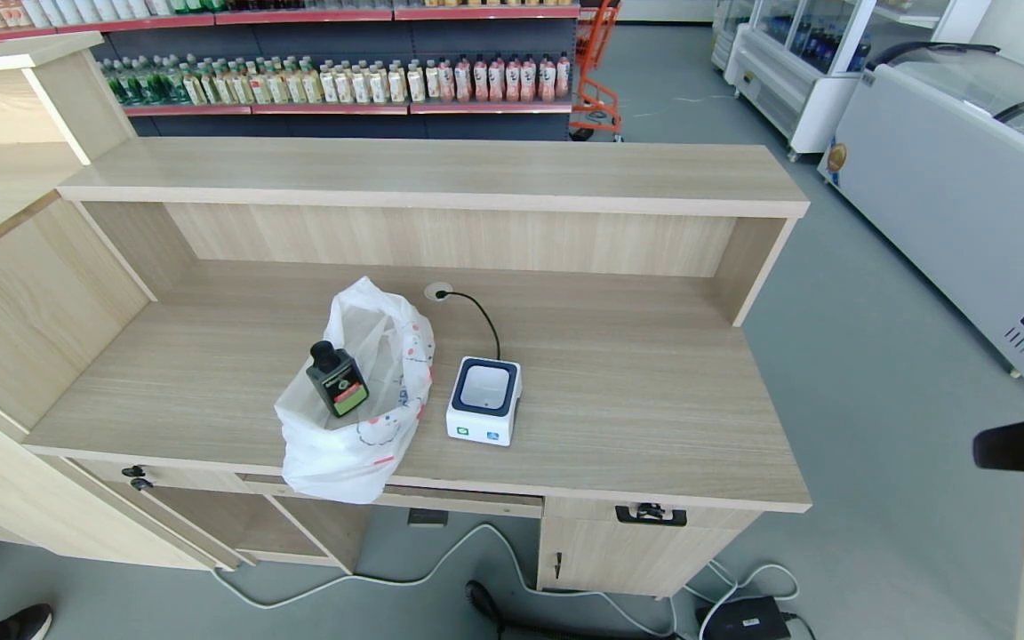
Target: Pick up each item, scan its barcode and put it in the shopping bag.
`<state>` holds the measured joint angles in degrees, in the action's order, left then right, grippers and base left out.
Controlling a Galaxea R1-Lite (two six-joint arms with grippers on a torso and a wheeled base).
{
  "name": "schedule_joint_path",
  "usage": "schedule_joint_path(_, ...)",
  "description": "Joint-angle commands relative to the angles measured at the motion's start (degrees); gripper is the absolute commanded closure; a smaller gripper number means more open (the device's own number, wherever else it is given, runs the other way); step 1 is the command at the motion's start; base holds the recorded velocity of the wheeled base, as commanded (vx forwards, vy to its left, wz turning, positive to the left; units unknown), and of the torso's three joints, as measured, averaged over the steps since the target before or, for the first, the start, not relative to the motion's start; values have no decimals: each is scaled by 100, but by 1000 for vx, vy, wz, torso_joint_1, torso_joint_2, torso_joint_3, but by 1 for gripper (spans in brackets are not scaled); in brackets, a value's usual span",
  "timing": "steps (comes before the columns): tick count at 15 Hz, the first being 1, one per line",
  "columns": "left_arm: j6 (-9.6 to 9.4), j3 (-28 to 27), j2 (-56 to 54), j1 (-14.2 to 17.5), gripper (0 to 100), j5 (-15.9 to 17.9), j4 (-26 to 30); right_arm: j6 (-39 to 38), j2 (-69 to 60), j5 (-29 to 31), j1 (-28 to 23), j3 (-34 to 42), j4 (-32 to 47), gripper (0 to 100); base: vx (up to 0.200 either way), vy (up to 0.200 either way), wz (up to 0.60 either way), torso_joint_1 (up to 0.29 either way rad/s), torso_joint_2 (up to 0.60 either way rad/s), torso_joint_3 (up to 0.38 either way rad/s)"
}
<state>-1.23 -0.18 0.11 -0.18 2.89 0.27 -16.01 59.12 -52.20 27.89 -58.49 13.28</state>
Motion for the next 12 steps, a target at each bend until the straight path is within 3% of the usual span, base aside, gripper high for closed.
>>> schedule_joint_path(1,0,1,-2,1,100,1,0,1,-50,-9,-3,-13,0,100,0,0,0,0,0,0)
schedule_joint_path(6,0,1,-2,1,100,1,0,238,-59,193,-3,83,-27,100,0,0,0,0,0,0)
schedule_joint_path(7,0,1,-2,1,100,1,0,704,55,667,-47,206,-71,100,0,0,0,0,0,0)
schedule_joint_path(8,0,1,-2,1,100,1,0,1653,275,1537,-135,532,-308,100,0,0,0,0,0,0)
schedule_joint_path(9,0,1,-2,1,100,1,0,2840,591,2249,-425,1041,-1011,100,0,0,0,0,0,0)
schedule_joint_path(10,0,1,-2,1,100,1,0,3481,855,2495,-847,1419,-1811,100,0,0,0,0,0,0)
schedule_joint_path(11,0,1,-2,1,100,1,0,3710,961,2618,-1023,1630,-2259,100,0,0,0,0,0,0)
schedule_joint_path(12,0,1,-2,1,100,1,0,4106,1136,3286,-1146,2008,-2997,100,0,0,0,0,0,0)
